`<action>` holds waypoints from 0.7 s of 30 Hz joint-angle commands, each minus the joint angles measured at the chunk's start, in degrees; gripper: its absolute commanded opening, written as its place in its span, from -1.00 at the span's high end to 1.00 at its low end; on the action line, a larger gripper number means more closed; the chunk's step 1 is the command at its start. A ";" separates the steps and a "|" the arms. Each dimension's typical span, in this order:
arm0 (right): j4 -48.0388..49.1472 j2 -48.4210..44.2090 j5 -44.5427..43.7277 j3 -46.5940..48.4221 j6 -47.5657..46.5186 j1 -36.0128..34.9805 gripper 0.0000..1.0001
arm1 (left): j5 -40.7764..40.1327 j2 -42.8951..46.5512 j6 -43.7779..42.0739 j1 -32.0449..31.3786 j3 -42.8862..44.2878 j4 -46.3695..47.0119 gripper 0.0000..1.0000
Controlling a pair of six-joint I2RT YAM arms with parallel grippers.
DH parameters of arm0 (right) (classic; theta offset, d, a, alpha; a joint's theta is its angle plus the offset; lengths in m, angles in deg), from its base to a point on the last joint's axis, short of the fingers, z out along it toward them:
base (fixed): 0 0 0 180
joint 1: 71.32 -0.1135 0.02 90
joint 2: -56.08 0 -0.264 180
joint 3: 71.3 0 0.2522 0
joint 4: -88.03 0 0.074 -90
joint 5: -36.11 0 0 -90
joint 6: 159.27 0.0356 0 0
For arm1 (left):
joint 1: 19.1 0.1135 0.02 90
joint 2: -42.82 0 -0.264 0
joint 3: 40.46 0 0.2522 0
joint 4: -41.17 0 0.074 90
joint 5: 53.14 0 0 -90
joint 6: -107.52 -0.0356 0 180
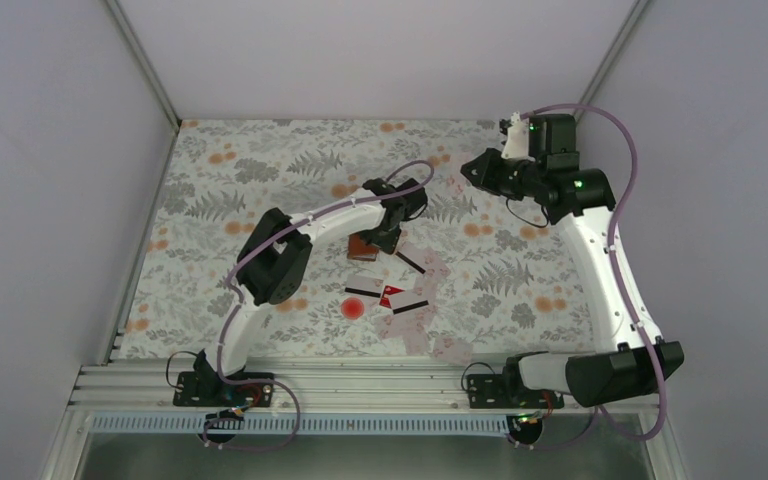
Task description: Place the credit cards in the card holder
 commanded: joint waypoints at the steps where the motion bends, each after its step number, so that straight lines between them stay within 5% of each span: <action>1: 0.15 0.58 0.49 -0.56 -0.79 0.25 0.93 | -1.68 1.68 1.25 0.37 -0.90 0.70 -0.69; 13: 2.57 0.75 2.82 -3.81 -0.17 0.26 0.93 | -3.72 9.59 3.19 2.22 -4.77 3.20 -0.01; 21: 6.95 2.50 9.04 -7.78 1.21 0.18 0.93 | -0.93 13.94 -0.65 4.74 -11.11 7.89 0.02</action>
